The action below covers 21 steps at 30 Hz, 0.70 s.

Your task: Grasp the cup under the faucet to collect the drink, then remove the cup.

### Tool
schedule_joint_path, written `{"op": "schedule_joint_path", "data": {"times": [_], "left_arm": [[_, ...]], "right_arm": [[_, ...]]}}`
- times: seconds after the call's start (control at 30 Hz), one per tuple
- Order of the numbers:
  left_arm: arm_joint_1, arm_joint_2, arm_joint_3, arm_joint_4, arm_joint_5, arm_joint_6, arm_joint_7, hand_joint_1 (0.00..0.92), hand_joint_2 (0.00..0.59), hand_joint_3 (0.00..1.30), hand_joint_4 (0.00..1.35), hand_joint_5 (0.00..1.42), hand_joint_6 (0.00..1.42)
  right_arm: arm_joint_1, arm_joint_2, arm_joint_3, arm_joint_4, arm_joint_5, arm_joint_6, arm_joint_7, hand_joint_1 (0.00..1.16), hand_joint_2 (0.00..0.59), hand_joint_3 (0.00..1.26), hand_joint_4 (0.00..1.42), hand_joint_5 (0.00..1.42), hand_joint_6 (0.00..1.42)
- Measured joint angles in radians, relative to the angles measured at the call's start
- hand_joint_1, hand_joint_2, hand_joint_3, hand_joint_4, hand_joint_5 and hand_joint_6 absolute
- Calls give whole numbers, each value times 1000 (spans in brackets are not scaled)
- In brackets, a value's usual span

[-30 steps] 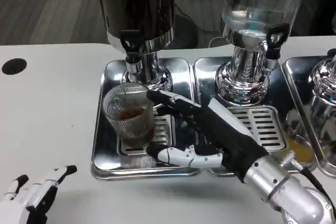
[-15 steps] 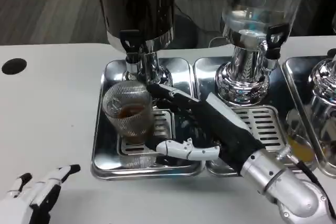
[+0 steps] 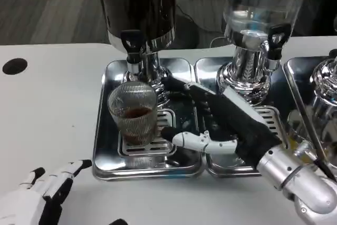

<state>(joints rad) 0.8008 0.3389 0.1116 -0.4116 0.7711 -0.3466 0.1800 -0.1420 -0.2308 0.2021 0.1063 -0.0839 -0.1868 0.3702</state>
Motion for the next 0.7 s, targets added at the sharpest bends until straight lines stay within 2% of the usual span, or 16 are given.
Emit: {"op": "schedule_joint_path", "data": {"times": [0.13,0.3,0.47,0.63,0.7], "left_arm": [[-13,1,-4,0,0,4,-8,44,66,208,154,241,92],[-15,2,-8,1,-3,5,-9,50,74,208,154,234,93],[3,9,-5,2,-13,5,-9,52,72,208,154,232,94],[36,16,9,2,-20,-9,-9,53,72,208,154,232,94],[45,17,17,7,-21,-13,-9,53,72,208,154,232,94]], "right_arm": [[7,-10,-7,-3,9,0,6,678,169,146,109,132,63],[7,-4,-5,-1,9,0,6,678,169,148,109,132,64],[-5,24,9,24,5,-1,6,678,169,148,109,131,64],[-48,63,24,96,-12,-10,-3,678,169,148,107,130,64],[-64,67,26,122,-13,-23,-5,678,169,143,93,122,64]]}}
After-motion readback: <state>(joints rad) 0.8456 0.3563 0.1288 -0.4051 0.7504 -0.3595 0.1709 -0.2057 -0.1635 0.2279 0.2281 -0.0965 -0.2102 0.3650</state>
